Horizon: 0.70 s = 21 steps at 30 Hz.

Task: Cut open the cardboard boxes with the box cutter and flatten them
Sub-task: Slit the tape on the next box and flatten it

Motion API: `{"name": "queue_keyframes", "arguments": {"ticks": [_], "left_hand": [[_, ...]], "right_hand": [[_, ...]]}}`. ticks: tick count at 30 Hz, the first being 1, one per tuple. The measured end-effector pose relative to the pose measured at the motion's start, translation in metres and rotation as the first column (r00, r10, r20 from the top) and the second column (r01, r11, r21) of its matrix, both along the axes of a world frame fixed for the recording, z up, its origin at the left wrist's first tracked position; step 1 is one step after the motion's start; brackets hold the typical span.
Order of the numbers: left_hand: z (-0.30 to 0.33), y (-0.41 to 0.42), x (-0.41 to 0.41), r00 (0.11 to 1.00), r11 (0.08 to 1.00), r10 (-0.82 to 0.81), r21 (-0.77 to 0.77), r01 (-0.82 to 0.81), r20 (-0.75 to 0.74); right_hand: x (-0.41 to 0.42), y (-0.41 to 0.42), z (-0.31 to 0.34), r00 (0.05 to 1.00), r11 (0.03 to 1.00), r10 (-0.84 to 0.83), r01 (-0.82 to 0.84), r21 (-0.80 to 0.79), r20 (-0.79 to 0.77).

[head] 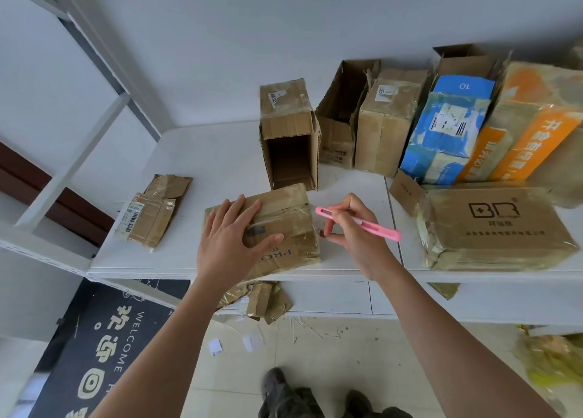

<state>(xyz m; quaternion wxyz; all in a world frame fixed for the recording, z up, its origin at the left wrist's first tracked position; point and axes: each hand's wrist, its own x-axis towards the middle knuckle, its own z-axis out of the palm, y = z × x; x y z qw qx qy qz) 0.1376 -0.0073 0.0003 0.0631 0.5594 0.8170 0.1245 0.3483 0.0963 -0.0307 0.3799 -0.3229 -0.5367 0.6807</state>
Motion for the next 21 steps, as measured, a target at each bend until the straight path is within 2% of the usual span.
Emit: {"name": "queue_keyframes", "arguments": {"ticks": [6, 11, 14, 18, 21], "left_hand": [[0.0, 0.002, -0.002, 1.0, 1.0, 0.008, -0.021, -0.008, 0.008], [0.003, 0.01, -0.004, 0.999, 0.999, 0.027, -0.039, -0.026, 0.019], [0.003, 0.008, -0.005, 0.999, 0.999, 0.027, -0.034, -0.025, 0.041], [0.005, 0.009, -0.005, 0.997, 0.999, 0.039, -0.012, -0.039, 0.061], [0.004, 0.008, -0.003, 0.996, 0.999, 0.04, -0.002, -0.04, 0.075]], "right_hand": [[0.013, -0.014, -0.002, 0.999, 0.999, -0.016, 0.014, 0.04, 0.044], [0.018, -0.022, -0.004, 0.996, 0.991, -0.012, 0.0, 0.132, 0.09], [0.02, -0.018, 0.001, 0.997, 0.995, 0.004, -0.011, 0.098, 0.075], [0.019, -0.006, 0.011, 0.996, 0.993, -0.084, 0.082, 0.086, 0.018], [0.006, 0.005, 0.017, 0.991, 0.984, -0.124, 0.116, 0.135, 0.051]]}}
